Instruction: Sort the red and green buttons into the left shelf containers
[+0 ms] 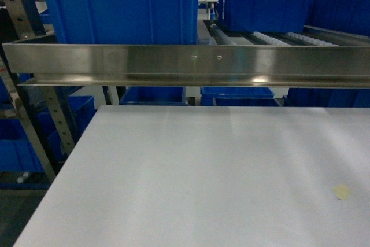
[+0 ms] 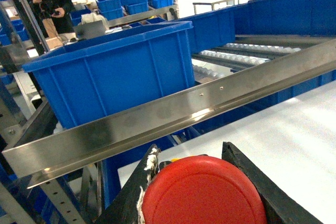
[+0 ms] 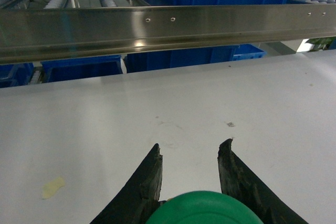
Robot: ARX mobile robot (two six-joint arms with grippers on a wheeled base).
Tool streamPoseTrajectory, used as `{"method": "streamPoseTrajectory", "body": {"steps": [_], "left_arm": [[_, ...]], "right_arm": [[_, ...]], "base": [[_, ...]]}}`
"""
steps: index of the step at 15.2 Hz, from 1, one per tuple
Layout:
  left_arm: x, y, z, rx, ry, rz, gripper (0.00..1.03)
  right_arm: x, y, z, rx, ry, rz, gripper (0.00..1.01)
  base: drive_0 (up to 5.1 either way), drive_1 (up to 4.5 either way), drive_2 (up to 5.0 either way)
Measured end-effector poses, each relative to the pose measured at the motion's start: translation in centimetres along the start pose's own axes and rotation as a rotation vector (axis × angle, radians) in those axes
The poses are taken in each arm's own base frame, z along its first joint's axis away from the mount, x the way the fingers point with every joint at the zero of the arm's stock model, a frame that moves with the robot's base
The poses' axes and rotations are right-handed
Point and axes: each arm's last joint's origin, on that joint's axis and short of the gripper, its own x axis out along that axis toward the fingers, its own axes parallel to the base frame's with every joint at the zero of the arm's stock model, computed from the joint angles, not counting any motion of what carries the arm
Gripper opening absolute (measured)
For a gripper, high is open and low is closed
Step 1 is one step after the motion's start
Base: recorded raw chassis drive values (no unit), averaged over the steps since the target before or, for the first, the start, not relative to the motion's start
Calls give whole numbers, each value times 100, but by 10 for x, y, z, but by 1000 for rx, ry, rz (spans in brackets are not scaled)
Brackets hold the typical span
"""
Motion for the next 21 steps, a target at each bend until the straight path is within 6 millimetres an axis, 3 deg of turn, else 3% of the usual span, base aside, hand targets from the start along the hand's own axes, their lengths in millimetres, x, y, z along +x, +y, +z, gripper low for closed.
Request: {"method": "streamPoseTrajectory", "body": {"steps": [21], "left_arm": [[0, 0, 0, 0, 0, 0, 31]], "right_arm": [[0, 0, 0, 0, 3, 0, 29]], "base": [[-496, 272, 213]]}}
